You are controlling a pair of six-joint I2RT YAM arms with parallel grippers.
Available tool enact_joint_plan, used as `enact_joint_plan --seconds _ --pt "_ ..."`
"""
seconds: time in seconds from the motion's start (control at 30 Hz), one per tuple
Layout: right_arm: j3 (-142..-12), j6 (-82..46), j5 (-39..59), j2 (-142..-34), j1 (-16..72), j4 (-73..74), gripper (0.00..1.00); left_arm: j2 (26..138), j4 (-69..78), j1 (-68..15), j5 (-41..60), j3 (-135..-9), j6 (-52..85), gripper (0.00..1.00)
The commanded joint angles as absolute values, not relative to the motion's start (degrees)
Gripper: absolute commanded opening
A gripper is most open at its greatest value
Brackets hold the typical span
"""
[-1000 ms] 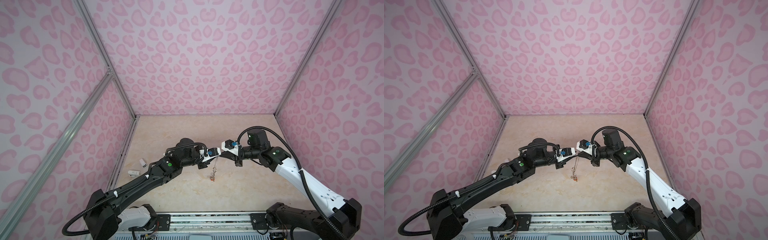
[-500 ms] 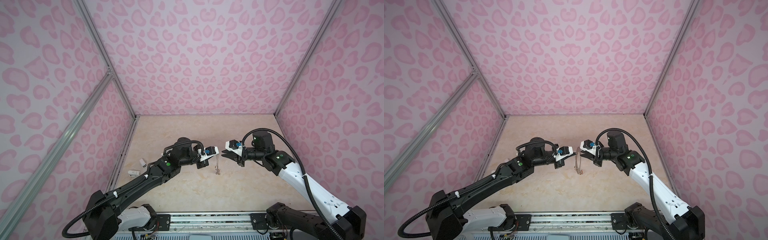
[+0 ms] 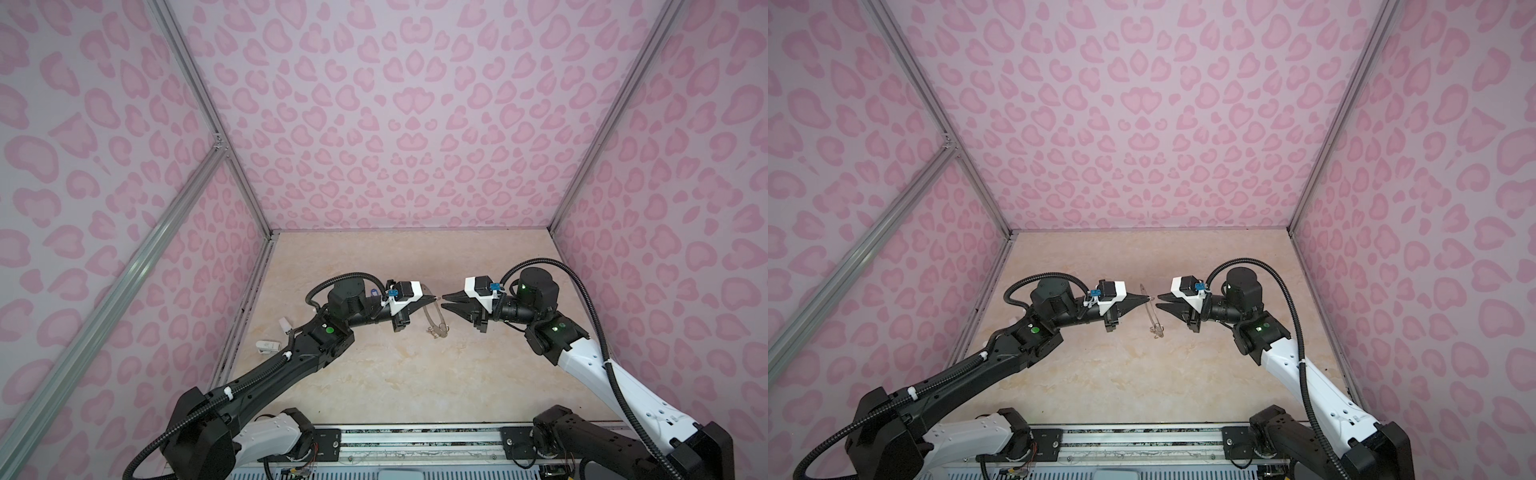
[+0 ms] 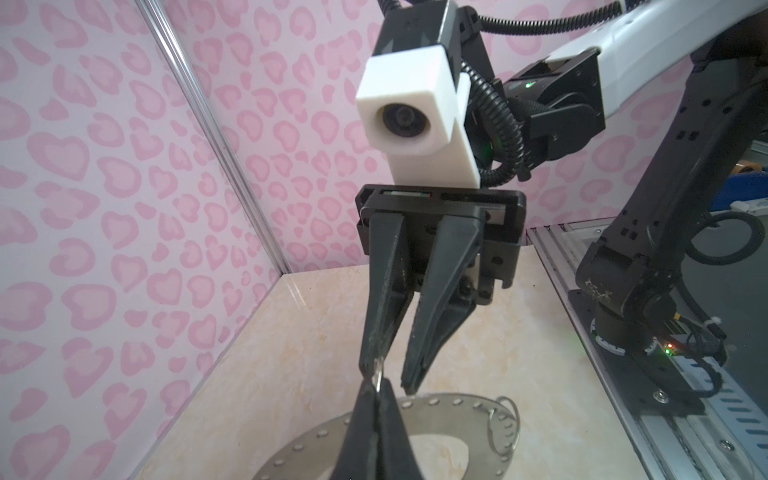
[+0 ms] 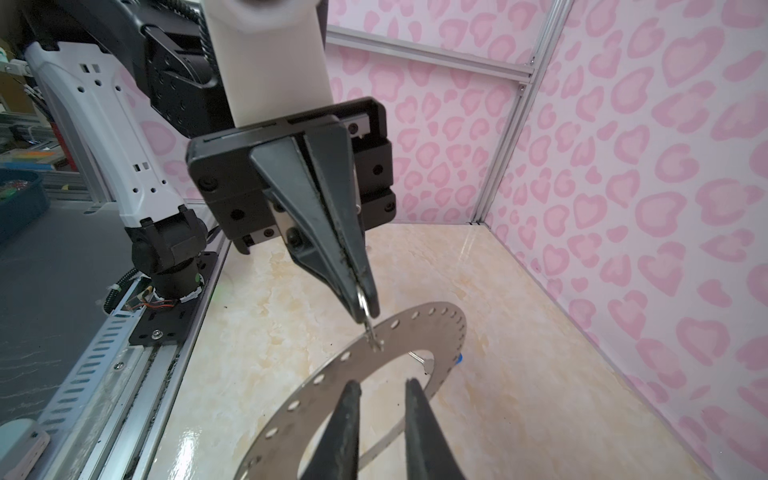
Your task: Put the keys on the keyring
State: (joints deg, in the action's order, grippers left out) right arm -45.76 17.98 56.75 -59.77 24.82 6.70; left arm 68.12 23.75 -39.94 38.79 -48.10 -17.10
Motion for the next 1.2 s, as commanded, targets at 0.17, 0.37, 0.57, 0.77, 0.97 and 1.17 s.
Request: enact_joint_plan --seconds 0.17,0.37,0.57,0.77,0.97,1.17 --pt "-44.73 12.71 57.79 -59.5 26.06 15.63 0.21 68.55 30.05 -39.87 41.18 -47.99 -14.7 0.03" --pt "-44.48 11.17 58.43 -59.9 26.1 17.48 0.19 68.29 29.94 -39.78 41.31 -47.64 -14.66 0.03" --pt "-44.83 10.69 58.97 -60.55 26.18 18.28 0.16 68.12 29.88 -39.81 41.26 -47.55 -14.75 0.03" --pt "-45.1 10.86 59.37 -61.26 26.27 17.99 0.06 68.35 29.39 -39.86 41.29 -47.71 -14.86 0.03" --pt "-45.05 15.64 56.28 -60.59 26.42 12.55 0.0 67.04 25.47 -39.83 35.28 -47.61 -17.89 0.29" --pt "-47.74 28.09 47.13 -60.11 27.68 -1.75 0.0 65.49 14.56 -40.82 27.05 -49.73 -26.76 0.35"
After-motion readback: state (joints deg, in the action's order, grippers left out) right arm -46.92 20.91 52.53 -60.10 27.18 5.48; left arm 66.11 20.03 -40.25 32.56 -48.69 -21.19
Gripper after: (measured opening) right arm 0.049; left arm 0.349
